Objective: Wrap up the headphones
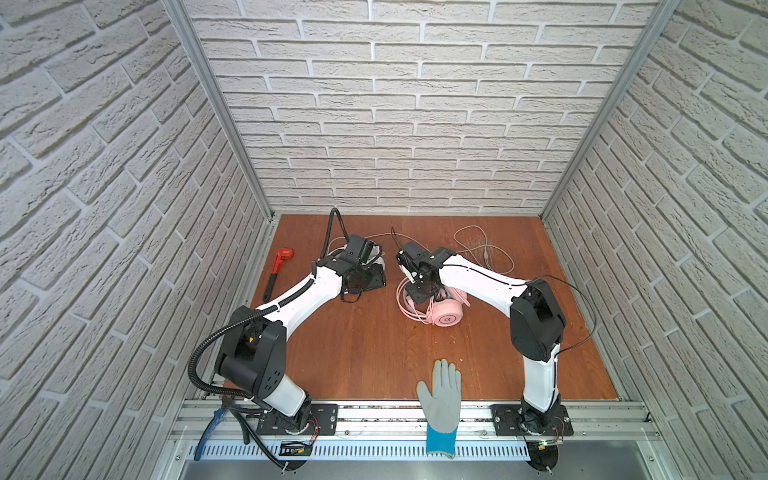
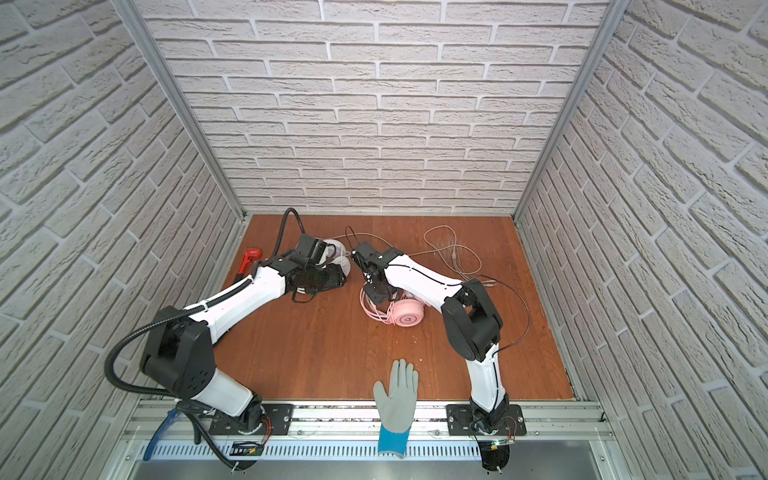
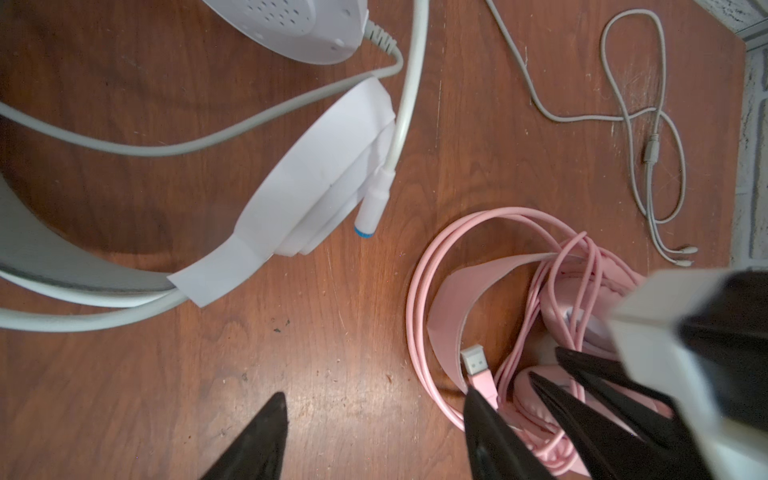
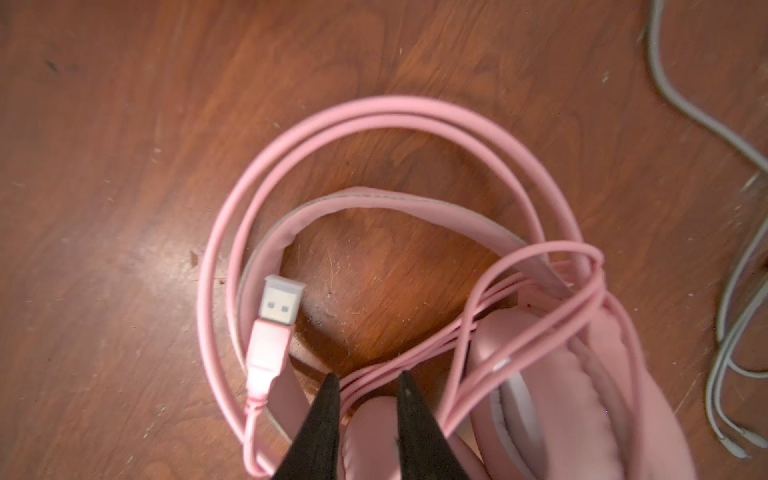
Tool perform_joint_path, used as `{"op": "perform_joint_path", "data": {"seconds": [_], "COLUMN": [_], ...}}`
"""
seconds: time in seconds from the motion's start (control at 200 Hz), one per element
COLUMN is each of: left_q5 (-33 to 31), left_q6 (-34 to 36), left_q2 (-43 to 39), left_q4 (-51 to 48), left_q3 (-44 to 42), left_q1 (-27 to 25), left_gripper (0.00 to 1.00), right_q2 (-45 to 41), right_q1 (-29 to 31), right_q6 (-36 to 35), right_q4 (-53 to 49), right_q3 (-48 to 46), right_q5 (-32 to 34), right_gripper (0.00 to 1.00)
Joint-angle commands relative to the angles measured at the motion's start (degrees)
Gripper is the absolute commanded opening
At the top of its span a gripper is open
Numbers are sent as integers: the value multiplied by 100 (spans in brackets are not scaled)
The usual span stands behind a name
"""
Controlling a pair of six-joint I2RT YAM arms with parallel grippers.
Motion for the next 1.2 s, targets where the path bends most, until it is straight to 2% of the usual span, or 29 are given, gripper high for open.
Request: {"op": "perform_joint_path", "data": {"seconds": [0.0,0.23,0.415,0.51,0.645,0.74,0.955,1.195], "left_q5": [-9,-14,-10,250,350,448,457,362], "left_q6": [56,132,223,391,703,851,967,1172], "left_q2": [-46,24,75,220,614,969,1863,2559], "left_q4": [-21,-97,-139,-141,-397,-497,-694,-1054], "left_q3": [144,296,414,543,919,1216,1869,2411], "left_q1": [-21,-21,-23,-29,-188,-299,-469,-604], "left_gripper": [67,69,72,76,82,84,85,77], "right_q2": [-529,-1210,-1783,-1913,-2066,-2039,-1651,-1220], "right_q1": [-12,-317,-1184,-1631,-2364,-2775,-2949,-2949], "right_q6": [152,239,372,400,676,808,840,836], "right_q4": [202,390,606,629,917,1123,1338,1419], "right_q3": [176,-75,-623,-867,-1441,-1747,-2028,-2111], "right_q5": [-32,-216,-511,-652,-1096,-1530,-2031,-2436], "right_gripper": [29,30,30,31,38,40,40,38]}}
